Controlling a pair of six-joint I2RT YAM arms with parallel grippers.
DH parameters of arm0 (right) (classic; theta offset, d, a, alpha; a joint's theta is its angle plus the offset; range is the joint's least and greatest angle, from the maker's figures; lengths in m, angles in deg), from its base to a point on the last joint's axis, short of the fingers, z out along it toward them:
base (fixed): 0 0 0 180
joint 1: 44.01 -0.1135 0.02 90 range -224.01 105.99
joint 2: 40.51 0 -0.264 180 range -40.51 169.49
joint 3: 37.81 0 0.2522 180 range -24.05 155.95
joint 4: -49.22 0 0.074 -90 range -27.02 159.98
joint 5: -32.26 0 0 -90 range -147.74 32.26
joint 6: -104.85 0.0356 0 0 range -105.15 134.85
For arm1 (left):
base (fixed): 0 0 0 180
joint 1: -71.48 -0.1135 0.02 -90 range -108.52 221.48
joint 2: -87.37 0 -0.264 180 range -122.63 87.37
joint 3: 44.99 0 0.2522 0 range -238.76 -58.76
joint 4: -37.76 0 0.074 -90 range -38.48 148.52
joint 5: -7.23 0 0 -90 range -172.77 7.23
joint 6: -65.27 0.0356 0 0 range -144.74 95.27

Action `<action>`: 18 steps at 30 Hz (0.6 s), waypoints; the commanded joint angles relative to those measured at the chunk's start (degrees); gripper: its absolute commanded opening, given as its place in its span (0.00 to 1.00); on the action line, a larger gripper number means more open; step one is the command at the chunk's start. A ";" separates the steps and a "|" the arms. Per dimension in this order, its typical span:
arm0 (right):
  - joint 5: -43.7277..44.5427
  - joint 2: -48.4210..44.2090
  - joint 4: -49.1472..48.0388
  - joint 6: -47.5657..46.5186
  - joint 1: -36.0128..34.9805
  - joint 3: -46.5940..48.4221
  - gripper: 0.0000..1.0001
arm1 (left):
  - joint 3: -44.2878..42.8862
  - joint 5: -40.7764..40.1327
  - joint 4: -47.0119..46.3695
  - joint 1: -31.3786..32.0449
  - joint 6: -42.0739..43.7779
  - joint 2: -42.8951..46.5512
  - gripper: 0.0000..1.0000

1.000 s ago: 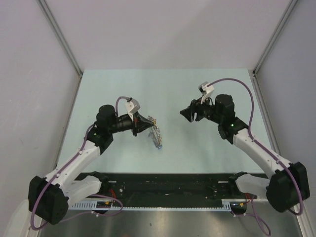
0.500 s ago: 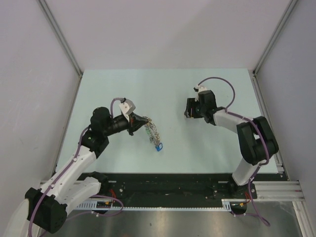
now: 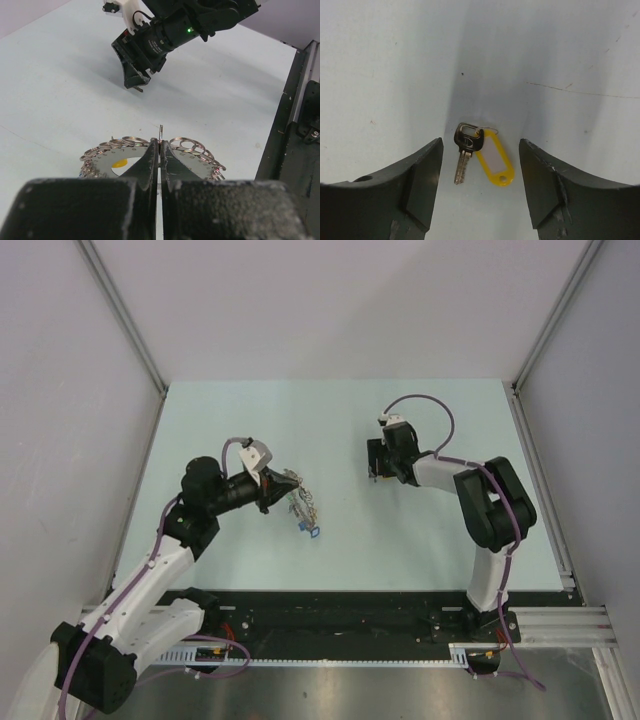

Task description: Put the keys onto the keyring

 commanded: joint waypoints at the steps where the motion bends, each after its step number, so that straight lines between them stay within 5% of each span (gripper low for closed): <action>1: 5.43 2.39 1.01 -1.90 -2.81 2.28 0.66 | -1.88 1.31 -2.92 -0.49 0.34 1.74 0.00; 12: 11.67 3.36 10.50 0.72 -9.75 2.02 0.36 | -1.79 1.22 -2.75 -0.84 0.34 2.71 0.00; 18: 12.29 -0.42 14.54 6.52 -15.90 -2.98 0.32 | -1.71 1.05 -2.66 -0.84 0.34 3.67 0.00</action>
